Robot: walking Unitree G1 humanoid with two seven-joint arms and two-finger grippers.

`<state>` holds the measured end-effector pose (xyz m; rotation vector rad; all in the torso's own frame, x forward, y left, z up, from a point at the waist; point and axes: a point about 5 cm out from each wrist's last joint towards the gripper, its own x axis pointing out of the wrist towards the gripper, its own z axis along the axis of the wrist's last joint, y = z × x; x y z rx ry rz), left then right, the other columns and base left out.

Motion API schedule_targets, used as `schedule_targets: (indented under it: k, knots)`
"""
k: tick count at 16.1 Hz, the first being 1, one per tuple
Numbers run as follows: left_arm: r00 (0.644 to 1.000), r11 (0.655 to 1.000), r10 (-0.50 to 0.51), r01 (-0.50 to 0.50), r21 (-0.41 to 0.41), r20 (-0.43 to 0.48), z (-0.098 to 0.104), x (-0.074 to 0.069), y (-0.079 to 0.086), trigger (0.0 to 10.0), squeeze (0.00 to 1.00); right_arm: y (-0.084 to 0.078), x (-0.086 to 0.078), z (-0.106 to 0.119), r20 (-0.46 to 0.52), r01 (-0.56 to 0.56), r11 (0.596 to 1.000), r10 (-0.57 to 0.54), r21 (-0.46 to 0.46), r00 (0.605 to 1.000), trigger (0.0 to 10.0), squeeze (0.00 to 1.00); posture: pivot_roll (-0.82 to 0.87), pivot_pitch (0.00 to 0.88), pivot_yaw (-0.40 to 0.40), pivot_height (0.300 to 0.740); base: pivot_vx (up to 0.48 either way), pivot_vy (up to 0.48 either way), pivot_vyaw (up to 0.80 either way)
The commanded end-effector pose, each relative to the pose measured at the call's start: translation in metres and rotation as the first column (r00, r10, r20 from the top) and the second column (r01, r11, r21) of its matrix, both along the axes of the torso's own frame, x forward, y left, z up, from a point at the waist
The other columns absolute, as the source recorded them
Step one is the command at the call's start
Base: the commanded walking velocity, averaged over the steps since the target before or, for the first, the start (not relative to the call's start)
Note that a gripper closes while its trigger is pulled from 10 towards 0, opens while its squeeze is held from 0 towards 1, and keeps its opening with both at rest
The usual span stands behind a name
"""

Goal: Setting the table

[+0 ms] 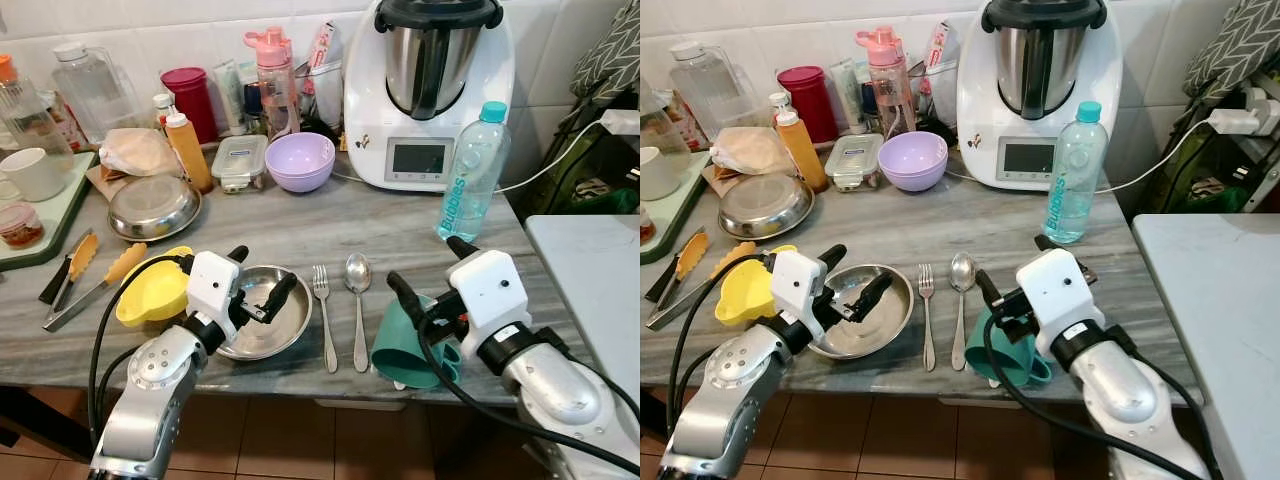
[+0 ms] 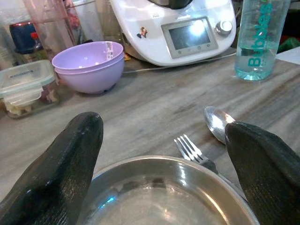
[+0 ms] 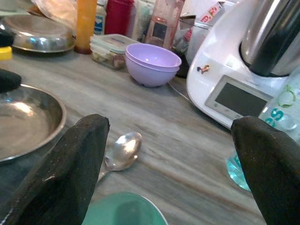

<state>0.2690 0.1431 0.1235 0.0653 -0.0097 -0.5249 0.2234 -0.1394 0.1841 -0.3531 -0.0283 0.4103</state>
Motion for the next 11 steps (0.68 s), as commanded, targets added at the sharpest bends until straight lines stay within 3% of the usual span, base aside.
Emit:
schedule_targets:
  k: [1,9,11]
  knots:
    - [1.000,1.000,0.014,-0.014,0.014,0.015,0.003,-0.002,0.001,10.0,0.00,0.007,-0.004,0.002,0.019,-0.030,0.999,0.029,0.015,0.999,10.0,0.00,-0.16,0.000,0.104,0.740,0.000,0.000,0.00]
    - [1.000,0.997,0.005,-0.005,0.071,0.005,0.005,-0.008,0.010,10.0,0.00,0.005,-0.011,-0.006,-0.033,-0.025,0.998,0.027,0.050,0.999,10.0,0.00,-0.17,0.000,0.115,0.740,0.000,0.000,0.00]
    - [1.000,0.998,0.006,-0.006,0.068,0.007,0.006,-0.008,0.007,10.0,0.00,0.005,-0.008,-0.005,-0.031,-0.020,0.998,0.022,0.056,0.999,10.0,0.00,-0.16,0.000,0.104,0.740,0.000,0.000,-0.55]
